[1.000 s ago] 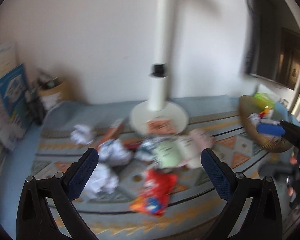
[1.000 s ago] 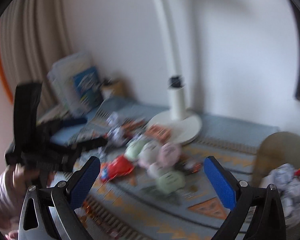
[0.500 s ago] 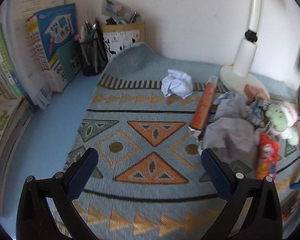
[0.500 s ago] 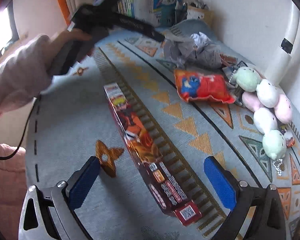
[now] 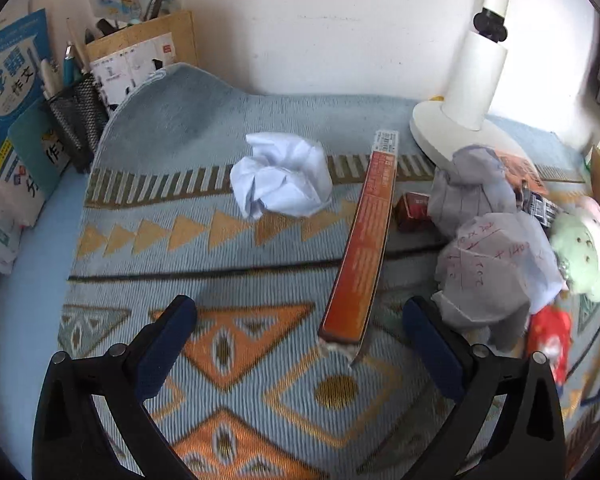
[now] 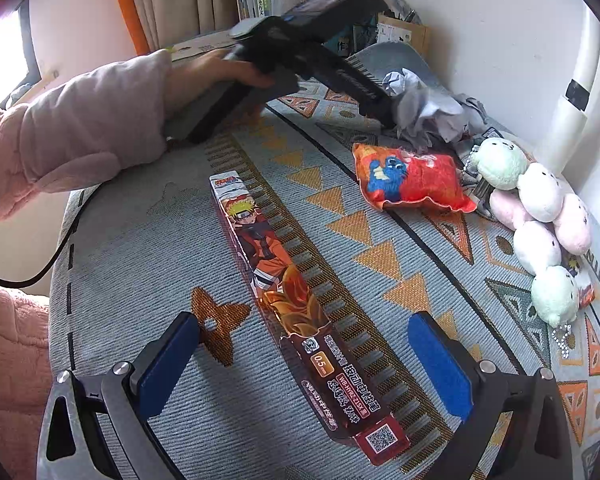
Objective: Organize objects
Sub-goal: 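Move both grippers back to the snack boxes on the mat, then grasp the orange snack box with the left gripper while the right grasps the Naruto box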
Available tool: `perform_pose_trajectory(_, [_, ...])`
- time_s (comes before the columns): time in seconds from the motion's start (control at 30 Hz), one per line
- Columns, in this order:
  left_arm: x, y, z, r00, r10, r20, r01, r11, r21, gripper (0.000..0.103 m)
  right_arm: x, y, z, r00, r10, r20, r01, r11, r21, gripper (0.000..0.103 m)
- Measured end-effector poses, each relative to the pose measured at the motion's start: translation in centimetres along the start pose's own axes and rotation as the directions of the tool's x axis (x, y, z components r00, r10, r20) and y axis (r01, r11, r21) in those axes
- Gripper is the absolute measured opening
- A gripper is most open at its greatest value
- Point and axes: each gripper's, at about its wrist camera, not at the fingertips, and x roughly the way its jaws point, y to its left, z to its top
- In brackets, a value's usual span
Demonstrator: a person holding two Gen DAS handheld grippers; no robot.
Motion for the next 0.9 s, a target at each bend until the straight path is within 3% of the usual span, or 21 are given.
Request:
perform_pose_trajectory(0.5, [0.0, -0.4, 0.0, 1.0, 0.009, 0.002, -0.009, 1.0, -0.007, 0.103, 1.2, 0.7, 1.8, 1.0, -0.013, 0.001, 0.013, 1.0, 0.026, 0.103])
perform_pose_trajectory(0.6, [0.0, -0.4, 0.1, 1.0, 0.008, 0.003, -0.008, 1.0, -0.006, 0.103, 1.1, 0.8, 1.9, 1.0, -0.006, 0.02, 0.005, 1.0, 0.011, 0.091])
perform_pose_trajectory(0.67, [-0.3, -0.5, 0.0, 1.0, -0.007, 0.014, 0.007, 1.0, 0.005, 0.093, 0.7, 1.6, 2.0, 0.999, 0.008, 0.048, -0.008, 1.0, 0.002, 0.052])
perform_pose_trajectory(0.7, [-0.8, -1.0, -0.2, 0.999, -0.027, 0.042, 0.025, 0.999, 0.034, 0.062, 0.5, 2.1, 2.0, 0.998, 0.017, 0.058, -0.017, 1.0, -0.002, 0.043])
perform_pose_trajectory(0.73, [-1.3, -1.5, -0.4, 0.997, -0.04, 0.059, 0.036, 0.998, 0.06, 0.022, 0.7, 2.5, 2.2, 0.998, 0.013, 0.059, -0.013, 1.0, -0.014, 0.029])
perform_pose_trajectory(0.77, [-1.5, -2.2, -0.6, 0.997, -0.037, 0.063, 0.031, 0.996, 0.089, 0.019, 0.5, 3.2, 2.2, 0.998, 0.006, 0.063, -0.003, 0.999, -0.043, 0.017])
perform_pose_trajectory(0.83, [-1.7, -3.3, -1.0, 0.998, -0.001, 0.07, -0.008, 0.992, 0.126, 0.014, 0.9, 4.2, 2.4, 0.997, -0.028, 0.071, 0.034, 0.995, -0.09, 0.017])
perform_pose_trajectory(0.9, [-1.9, -3.5, -1.2, 0.997, -0.022, 0.072, 0.013, 0.992, 0.127, 0.013, 0.9, 4.7, 2.5, 0.996, -0.039, 0.08, 0.048, 0.992, -0.116, 0.017])
